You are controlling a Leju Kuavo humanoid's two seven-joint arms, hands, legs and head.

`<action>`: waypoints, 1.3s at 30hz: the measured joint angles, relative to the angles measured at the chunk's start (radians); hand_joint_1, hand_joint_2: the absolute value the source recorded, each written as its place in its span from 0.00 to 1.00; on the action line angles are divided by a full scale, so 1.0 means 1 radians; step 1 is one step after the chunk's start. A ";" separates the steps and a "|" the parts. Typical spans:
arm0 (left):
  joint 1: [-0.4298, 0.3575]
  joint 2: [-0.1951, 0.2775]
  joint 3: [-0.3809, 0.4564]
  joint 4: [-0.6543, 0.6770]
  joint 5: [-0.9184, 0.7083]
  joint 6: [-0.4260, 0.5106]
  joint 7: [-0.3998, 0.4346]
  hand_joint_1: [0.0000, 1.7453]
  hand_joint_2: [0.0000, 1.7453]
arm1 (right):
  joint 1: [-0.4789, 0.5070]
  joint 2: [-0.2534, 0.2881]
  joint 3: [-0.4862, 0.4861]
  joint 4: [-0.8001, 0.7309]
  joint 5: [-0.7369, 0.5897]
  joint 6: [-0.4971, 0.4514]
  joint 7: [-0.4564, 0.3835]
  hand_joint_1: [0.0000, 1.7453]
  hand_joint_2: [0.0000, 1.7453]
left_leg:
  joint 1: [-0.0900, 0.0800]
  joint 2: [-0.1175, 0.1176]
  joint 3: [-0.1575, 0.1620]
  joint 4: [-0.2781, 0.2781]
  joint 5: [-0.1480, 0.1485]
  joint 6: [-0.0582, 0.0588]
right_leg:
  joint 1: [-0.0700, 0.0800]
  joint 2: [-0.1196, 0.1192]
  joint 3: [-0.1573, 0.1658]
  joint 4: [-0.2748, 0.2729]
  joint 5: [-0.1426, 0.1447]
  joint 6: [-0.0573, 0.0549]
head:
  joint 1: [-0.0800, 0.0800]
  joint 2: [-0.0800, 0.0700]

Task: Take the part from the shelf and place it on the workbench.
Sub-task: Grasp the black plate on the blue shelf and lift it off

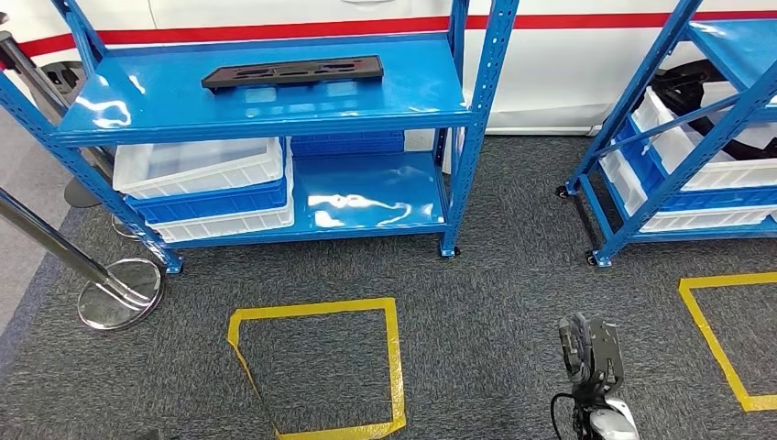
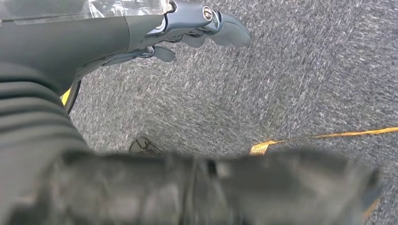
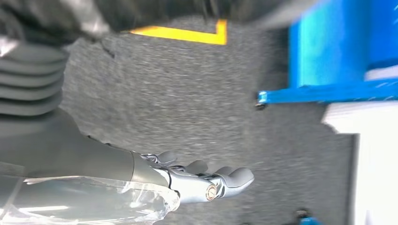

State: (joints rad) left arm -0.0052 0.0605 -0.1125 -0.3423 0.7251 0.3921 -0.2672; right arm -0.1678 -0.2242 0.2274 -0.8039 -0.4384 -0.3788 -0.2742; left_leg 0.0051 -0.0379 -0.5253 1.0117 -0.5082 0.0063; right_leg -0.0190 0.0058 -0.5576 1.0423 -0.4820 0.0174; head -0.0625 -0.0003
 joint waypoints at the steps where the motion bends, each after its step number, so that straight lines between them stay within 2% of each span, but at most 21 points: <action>1: -0.002 0.001 -0.003 0.002 0.006 0.004 -0.001 0.00 0.00 | -0.008 -0.006 0.005 -0.021 0.015 -0.002 0.008 0.00 0.00 | 0.000 0.000 0.000 0.000 0.000 0.000 | 0.000 0.000 0.000 0.000 0.000 0.000 | 0.000 0.000; 10: -0.010 0.010 -0.026 0.011 0.040 0.028 -0.007 0.00 0.00 | -0.080 -0.035 0.050 -0.162 0.142 0.010 0.088 0.00 0.00 | 0.000 0.000 0.000 0.000 0.000 0.000 | 0.000 -0.001 0.000 0.000 0.000 0.000 | 0.000 0.000; 20: -0.013 0.012 -0.029 0.013 0.045 0.029 -0.011 0.00 0.00 | -0.104 -0.039 0.066 -0.192 0.176 0.021 0.107 0.00 0.00 | 0.000 0.000 0.000 0.000 0.000 0.000 | 0.000 -0.001 0.000 0.000 0.001 0.000 | 0.000 0.000; 23: -0.016 0.015 -0.040 0.017 0.057 0.029 -0.021 0.00 0.00 | -0.153 -0.044 0.101 -0.252 0.262 0.047 0.152 0.00 0.00 | 0.000 0.000 0.000 0.000 0.001 0.000 | 0.000 -0.001 0.000 0.000 0.001 0.000 | 0.000 0.000; 27: -0.027 0.022 -0.060 0.025 0.086 0.024 -0.055 0.00 0.00 | -0.279 -0.047 0.200 -0.386 0.469 0.115 0.255 0.00 0.00 | 0.000 -0.001 0.000 0.000 0.001 0.000 | 0.000 -0.001 0.000 0.001 0.001 0.000 | 0.000 0.000; 36: -0.036 0.027 -0.086 0.034 0.113 0.033 -0.119 0.00 0.00 | -0.427 -0.037 0.335 -0.505 0.674 0.193 0.355 0.00 0.00 | 0.000 -0.002 -0.002 0.000 0.001 0.000 | 0.000 -0.002 -0.001 0.001 0.001 0.000 | 0.000 0.000; 39: -0.041 0.030 -0.102 0.038 0.125 0.037 -0.152 0.00 0.00 | -0.498 -0.021 0.409 -0.546 0.762 0.231 0.391 0.00 0.00 | 0.000 -0.002 -0.002 0.000 0.002 0.000 | 0.000 -0.002 -0.001 0.001 0.001 0.000 | 0.000 0.000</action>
State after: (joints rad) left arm -0.0461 0.0906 -0.2146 -0.3040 0.8505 0.4295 -0.4195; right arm -0.6661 -0.2455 0.6362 -1.3498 0.3233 -0.1477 0.1170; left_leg 0.0052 -0.0397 -0.5274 1.0120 -0.5064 0.0061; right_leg -0.0188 0.0040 -0.5591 1.0437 -0.4813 0.0174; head -0.0624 -0.0004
